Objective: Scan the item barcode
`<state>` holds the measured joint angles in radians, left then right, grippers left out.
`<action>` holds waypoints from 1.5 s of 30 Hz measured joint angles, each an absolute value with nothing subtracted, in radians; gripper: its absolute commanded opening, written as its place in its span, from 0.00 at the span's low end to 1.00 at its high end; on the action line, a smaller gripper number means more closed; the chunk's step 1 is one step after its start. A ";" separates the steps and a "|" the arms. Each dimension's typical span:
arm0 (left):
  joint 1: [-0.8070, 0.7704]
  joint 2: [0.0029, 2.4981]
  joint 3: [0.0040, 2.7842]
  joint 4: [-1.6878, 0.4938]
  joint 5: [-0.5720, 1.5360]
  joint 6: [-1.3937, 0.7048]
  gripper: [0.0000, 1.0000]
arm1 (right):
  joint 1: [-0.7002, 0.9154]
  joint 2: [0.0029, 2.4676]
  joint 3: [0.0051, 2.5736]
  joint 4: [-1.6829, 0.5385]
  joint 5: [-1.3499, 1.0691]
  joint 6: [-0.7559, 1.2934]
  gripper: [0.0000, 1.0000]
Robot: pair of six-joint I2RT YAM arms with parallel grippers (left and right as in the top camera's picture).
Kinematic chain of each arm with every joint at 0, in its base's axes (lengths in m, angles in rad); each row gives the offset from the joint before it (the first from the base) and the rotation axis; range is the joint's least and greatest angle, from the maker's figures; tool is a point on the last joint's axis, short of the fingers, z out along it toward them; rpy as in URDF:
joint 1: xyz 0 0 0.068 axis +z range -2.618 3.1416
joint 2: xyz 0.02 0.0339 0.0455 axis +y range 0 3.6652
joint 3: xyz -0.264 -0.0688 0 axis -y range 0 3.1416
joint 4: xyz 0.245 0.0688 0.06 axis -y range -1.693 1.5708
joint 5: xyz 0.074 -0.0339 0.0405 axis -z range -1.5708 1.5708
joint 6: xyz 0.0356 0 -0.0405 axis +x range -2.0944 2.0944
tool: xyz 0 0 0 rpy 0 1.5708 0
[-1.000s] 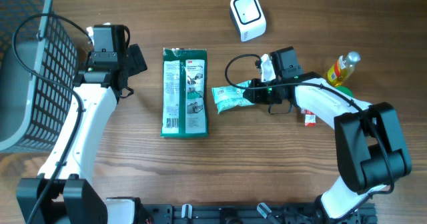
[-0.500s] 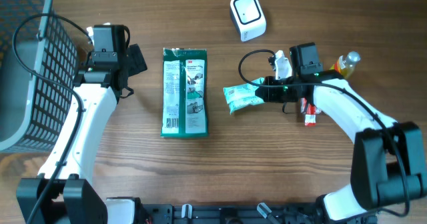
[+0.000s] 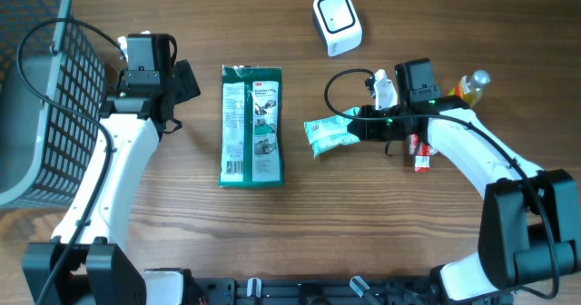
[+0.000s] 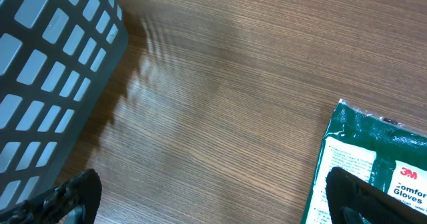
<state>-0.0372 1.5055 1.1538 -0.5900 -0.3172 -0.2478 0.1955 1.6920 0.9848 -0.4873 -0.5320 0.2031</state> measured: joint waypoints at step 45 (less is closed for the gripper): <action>-0.037 1.505 1.154 -0.590 -0.317 -0.248 1.00 | 0.196 1.692 0.985 -0.492 -0.592 0.068 0.04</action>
